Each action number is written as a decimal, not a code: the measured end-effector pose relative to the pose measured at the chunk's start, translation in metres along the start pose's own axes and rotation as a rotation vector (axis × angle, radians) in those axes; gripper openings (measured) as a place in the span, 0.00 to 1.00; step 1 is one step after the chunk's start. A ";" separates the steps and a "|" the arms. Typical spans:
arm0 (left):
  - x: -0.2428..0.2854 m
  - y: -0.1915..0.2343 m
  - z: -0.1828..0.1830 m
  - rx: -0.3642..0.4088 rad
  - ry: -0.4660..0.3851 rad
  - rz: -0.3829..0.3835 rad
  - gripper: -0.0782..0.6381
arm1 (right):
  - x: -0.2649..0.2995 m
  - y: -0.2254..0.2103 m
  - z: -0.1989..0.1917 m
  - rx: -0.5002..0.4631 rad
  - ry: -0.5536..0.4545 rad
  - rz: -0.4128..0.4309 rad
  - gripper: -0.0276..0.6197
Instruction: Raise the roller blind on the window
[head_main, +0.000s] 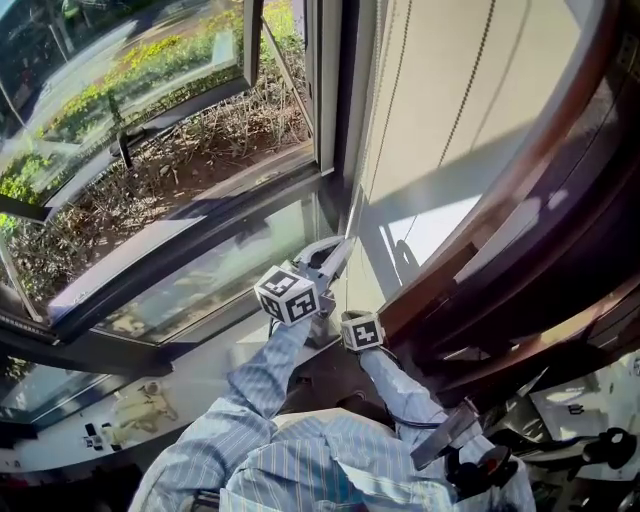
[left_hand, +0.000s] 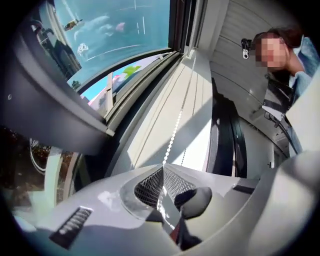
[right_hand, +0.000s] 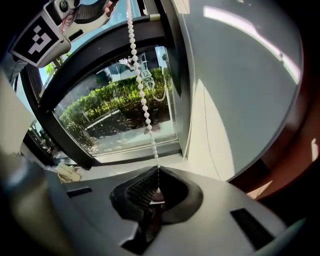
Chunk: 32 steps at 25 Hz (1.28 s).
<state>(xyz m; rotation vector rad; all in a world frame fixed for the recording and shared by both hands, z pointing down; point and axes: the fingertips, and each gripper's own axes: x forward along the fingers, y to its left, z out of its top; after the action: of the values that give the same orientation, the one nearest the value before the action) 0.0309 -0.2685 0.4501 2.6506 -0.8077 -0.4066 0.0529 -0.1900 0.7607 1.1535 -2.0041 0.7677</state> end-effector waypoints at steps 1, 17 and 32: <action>-0.002 0.005 -0.007 -0.012 0.011 0.007 0.12 | 0.003 0.001 -0.010 -0.004 0.020 0.008 0.05; -0.001 0.014 -0.009 -0.028 0.043 0.012 0.12 | -0.322 0.059 0.328 -0.294 -0.866 0.267 0.18; -0.013 0.028 -0.030 -0.059 0.086 0.056 0.12 | -0.331 0.065 0.378 -0.166 -1.054 0.297 0.05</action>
<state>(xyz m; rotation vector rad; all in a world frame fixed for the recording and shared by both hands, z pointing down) 0.0178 -0.2756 0.4907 2.5652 -0.8281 -0.2956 0.0140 -0.2905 0.2659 1.3083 -3.0727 0.0570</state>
